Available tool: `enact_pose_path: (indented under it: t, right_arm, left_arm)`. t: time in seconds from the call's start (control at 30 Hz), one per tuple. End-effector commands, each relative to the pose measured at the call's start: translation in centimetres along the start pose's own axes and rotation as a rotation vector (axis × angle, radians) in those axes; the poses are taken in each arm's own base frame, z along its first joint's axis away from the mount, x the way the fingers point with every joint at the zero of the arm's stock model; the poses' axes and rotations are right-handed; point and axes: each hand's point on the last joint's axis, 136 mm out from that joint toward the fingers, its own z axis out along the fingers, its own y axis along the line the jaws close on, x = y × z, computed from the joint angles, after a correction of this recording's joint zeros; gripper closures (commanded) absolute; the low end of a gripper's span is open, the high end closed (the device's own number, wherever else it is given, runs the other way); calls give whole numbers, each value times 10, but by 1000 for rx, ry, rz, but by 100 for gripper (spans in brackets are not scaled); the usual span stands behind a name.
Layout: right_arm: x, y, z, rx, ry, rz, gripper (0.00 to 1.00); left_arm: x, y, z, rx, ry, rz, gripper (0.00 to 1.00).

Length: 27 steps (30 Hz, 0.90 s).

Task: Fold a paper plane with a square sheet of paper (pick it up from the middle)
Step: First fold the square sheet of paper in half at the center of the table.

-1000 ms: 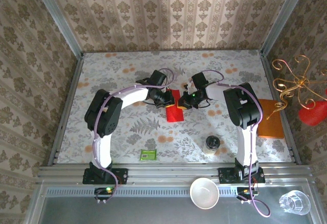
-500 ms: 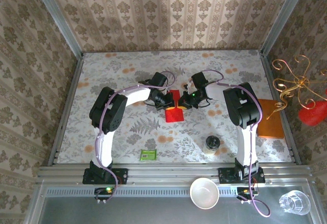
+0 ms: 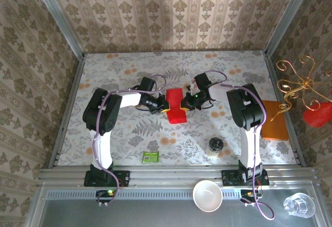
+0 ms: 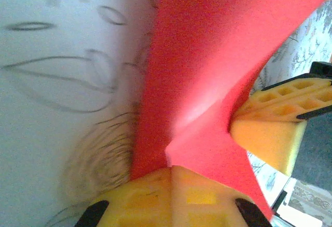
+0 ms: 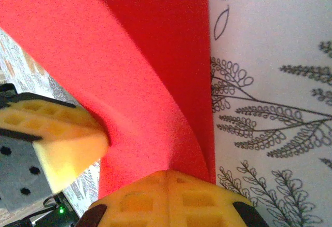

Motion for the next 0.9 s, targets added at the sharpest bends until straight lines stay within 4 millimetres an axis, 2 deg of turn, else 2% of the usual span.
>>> enact_pose_path:
  t: [0.0, 0.1, 0.17, 0.23, 0.27, 0.37, 0.47, 0.6, 0.73, 0.77, 0.87]
  right_arm:
    - [75, -126, 28, 438, 183, 215, 95]
    - [76, -126, 27, 439, 183, 215, 95]
    - [76, -126, 27, 438, 182, 213, 95]
    - [75, -126, 27, 437, 181, 212, 95]
    - [75, -126, 28, 437, 181, 213, 95]
    - [75, -126, 28, 435, 180, 212, 95]
    - [75, -126, 28, 435, 181, 213, 95]
    - [76, -126, 27, 439, 181, 211, 95]
    - [76, -128, 27, 447, 180, 210, 95]
    - [76, -128, 26, 449, 180, 210, 95]
    - [76, -129, 25, 454, 177, 210, 95]
  left_arm:
    - [2, 42, -26, -133, -20, -55, 95]
    - [-5, 24, -41, -100, -55, -19, 95]
    - [-8, 2, -40, -54, -57, 24, 95]
    - [-10, -18, -33, -3, -49, 57, 94]
    - [-3, -33, -20, 15, -24, 87, 94]
    - [-7, -47, 0, 28, -11, 102, 94]
    - [-12, -45, 18, 37, -2, 79, 94]
    - [-19, -26, 25, 10, -6, 51, 94]
    - [-19, 6, 17, -36, -4, 18, 94]
    - [-22, 20, 13, -64, -27, -2, 94]
    - [-33, 48, -7, -75, -69, -62, 94]
